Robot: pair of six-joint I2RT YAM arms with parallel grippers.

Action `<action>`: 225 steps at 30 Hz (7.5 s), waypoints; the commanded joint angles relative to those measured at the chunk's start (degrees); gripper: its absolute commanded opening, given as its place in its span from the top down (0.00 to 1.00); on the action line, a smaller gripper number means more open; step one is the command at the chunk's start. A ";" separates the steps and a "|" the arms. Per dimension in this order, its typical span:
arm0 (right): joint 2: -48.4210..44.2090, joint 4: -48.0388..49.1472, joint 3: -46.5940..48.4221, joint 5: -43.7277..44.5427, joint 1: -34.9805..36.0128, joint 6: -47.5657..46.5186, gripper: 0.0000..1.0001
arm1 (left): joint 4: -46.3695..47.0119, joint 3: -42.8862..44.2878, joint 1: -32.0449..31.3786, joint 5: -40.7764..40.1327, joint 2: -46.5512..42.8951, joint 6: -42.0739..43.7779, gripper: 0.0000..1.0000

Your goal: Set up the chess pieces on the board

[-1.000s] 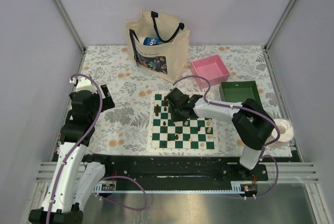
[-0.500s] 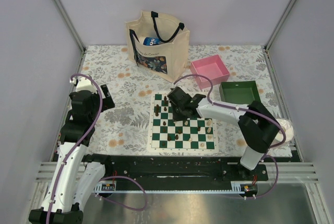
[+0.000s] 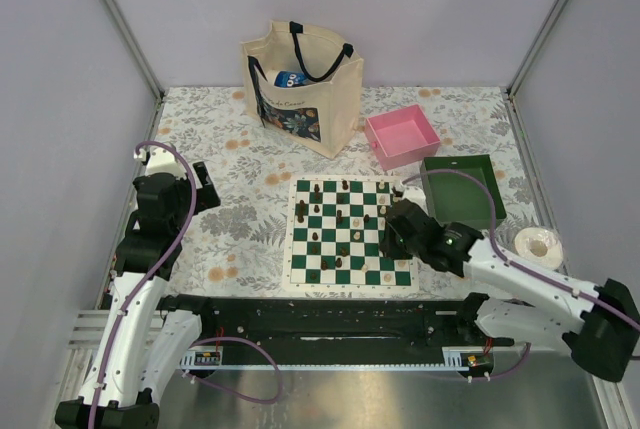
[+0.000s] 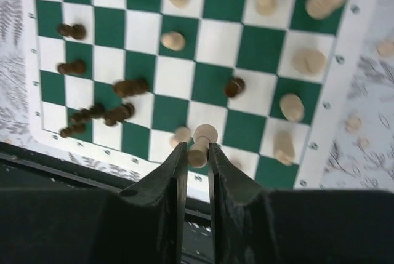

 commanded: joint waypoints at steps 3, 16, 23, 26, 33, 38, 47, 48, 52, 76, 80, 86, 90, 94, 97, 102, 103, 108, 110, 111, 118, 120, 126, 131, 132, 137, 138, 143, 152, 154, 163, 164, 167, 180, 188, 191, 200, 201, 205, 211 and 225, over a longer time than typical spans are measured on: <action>-12.70 -10.24 -6.46 4.91 0.28 9.62 0.79 | 1.99 0.56 0.27 1.15 -0.25 -0.24 0.01; -12.27 -13.24 -10.51 1.92 0.28 12.44 0.79 | 1.90 0.56 0.27 1.06 -0.07 -0.33 0.01; -10.69 -12.63 -11.48 1.49 0.19 12.35 0.79 | 1.99 0.56 0.27 1.14 0.10 -0.24 0.01; -9.64 -10.88 -12.35 0.87 0.28 12.52 0.78 | 1.90 0.56 0.27 1.23 0.28 -0.33 0.01; -7.35 -7.80 -13.15 0.52 0.28 11.56 0.78 | 1.90 0.56 0.27 1.32 0.28 -0.33 0.01; -6.74 -6.22 -13.67 0.69 0.28 11.38 0.77 | 1.90 0.56 0.27 1.32 0.36 -0.33 0.01; -6.55 -7.62 -13.32 1.39 0.28 11.03 0.77 | 1.90 0.65 0.27 1.41 0.37 -0.33 0.01; -6.91 -7.79 -13.32 1.57 0.28 11.12 0.77 | 1.82 0.65 0.27 1.41 0.37 -0.33 0.01; -8.40 -8.94 -12.97 2.80 0.28 11.38 0.77 | 1.90 0.56 0.27 1.41 0.28 -0.33 0.01; -9.37 -9.99 -12.27 3.85 0.28 10.24 0.59 | 1.90 0.56 0.27 1.67 -0.07 -0.41 0.01; -11.30 -12.89 -8.67 5.00 0.28 8.66 0.57 | 1.90 0.56 0.27 1.59 -0.07 -0.41 0.01; -14.73 -11.76 -5.42 6.58 0.28 5.94 0.54 | 1.82 0.65 0.27 1.76 -0.07 -0.33 0.01; -13.16 -8.33 -3.75 7.28 0.28 3.13 0.52 | 1.82 0.56 0.27 1.67 -0.25 -0.41 0.01; -6.67 -5.43 -0.32 6.06 0.19 0.22 0.52 | 1.90 0.47 0.27 1.76 -0.25 -0.41 0.01; -0.95 -4.19 2.23 4.57 0.28 -0.92 0.52 | 1.90 0.65 0.27 1.67 -0.16 -0.41 0.01; 5.91 -1.56 5.04 3.24 0.28 -2.06 0.52 | 1.99 0.56 0.27 1.58 -0.34 -0.41 0.01; 6.79 -1.64 5.57 3.33 0.28 -2.15 0.52 | 1.90 0.47 0.27 1.67 -0.34 -0.33 0.01; 8.91 -0.68 6.80 1.49 0.36 -3.03 0.52 | 1.90 0.56 0.35 1.58 -0.25 -0.41 0.01; 9.17 -0.50 6.72 -0.53 0.28 -3.38 0.52 | 1.90 0.65 0.27 1.59 -0.25 -0.41 0.01; 9.17 -0.41 6.46 -1.23 0.28 -3.04 0.52 | 1.99 0.65 0.27 1.58 -0.25 -0.33 0.01; 7.07 1.43 1.71 -6.42 0.63 -0.40 0.52 | 1.90 0.65 0.27 1.67 -0.16 -0.33 0.01; 6.10 1.17 0.74 -6.86 0.81 -0.13 0.52 | 1.90 0.56 0.27 1.67 -0.16 -0.33 0.01; 4.86 2.57 -0.67 -3.45 0.89 -0.39 0.52 | 1.90 0.65 0.27 1.76 0.10 -0.41 0.01; 10.83 2.41 6.08 0.85 0.81 -3.29 0.52 | 1.90 0.56 0.27 1.76 0.10 -0.41 0.01; 11.80 1.01 7.93 2.17 0.89 -3.38 0.52 | 1.82 0.56 0.27 1.67 0.10 -0.41 0.01; 13.66 -1.46 10.58 6.14 0.81 -3.65 0.52 | 1.90 0.47 0.27 1.50 0.01 -0.41 0.01; 13.74 -1.90 10.50 6.75 0.72 -3.30 0.52 | 1.90 0.56 0.27 1.50 -0.07 -0.41 0.01; 13.04 -2.79 7.78 6.94 0.28 -1.19 0.52 | 1.90 0.56 0.27 1.50 -0.25 -0.41 0.01; 14.27 -2.79 5.57 5.97 -0.60 -1.19 0.52 | 1.90 0.47 0.27 1.76 -0.16 -0.33 0.01; 14.62 -2.79 5.57 5.79 -0.78 -1.45 0.52 | 1.99 0.38 0.27 1.67 -0.16 -0.33 0.01; 17.08 -2.52 5.05 5.00 -1.74 -1.98 0.53 | 1.90 0.56 0.27 1.85 0.01 -0.41 0.01; 17.43 -2.52 5.05 4.91 -1.83 -2.07 0.53 | 1.90 0.56 0.27 1.94 0.10 -0.41 0.01; 18.31 -2.08 5.05 4.65 -2.27 -2.42 0.53 | 1.90 0.56 0.27 1.85 0.10 -0.41 0.01; 21.22 -0.24 5.40 2.63 -4.03 -3.82 0.62 | 1.90 0.47 0.27 1.85 0.37 -0.41 0.01; 21.74 -0.15 5.66 2.72 -4.21 -4.18 0.69 | 1.90 0.47 0.27 2.02 0.19 -0.41 0.01; 21.48 -0.24 6.01 2.36 -4.21 -4.26 0.74 | 1.90 0.47 0.27 1.94 0.10 -0.33 0.01; 16.21 0.12 9.61 -1.15 -3.16 -6.02 0.79 | 1.90 0.47 0.27 2.11 0.01 -0.33 0.01; 15.68 0.11 10.66 -1.15 -2.37 -6.20 0.80 | 1.90 0.47 0.27 2.11 -0.07 -0.41 0.01; 15.15 -0.50 15.67 -0.28 2.46 -6.11 0.80 | 1.90 0.56 0.27 1.94 -0.07 -0.33 0.01; 22.17 -0.41 24.02 -0.45 12.39 -5.76 0.80 | 1.90 0.47 0.27 1.59 -0.16 -0.33 0.01; 40.46 1.34 34.75 -5.55 23.57 -5.23 0.80 | 1.37 1.00 0.27 -0.26 -0.86 -0.41 0.01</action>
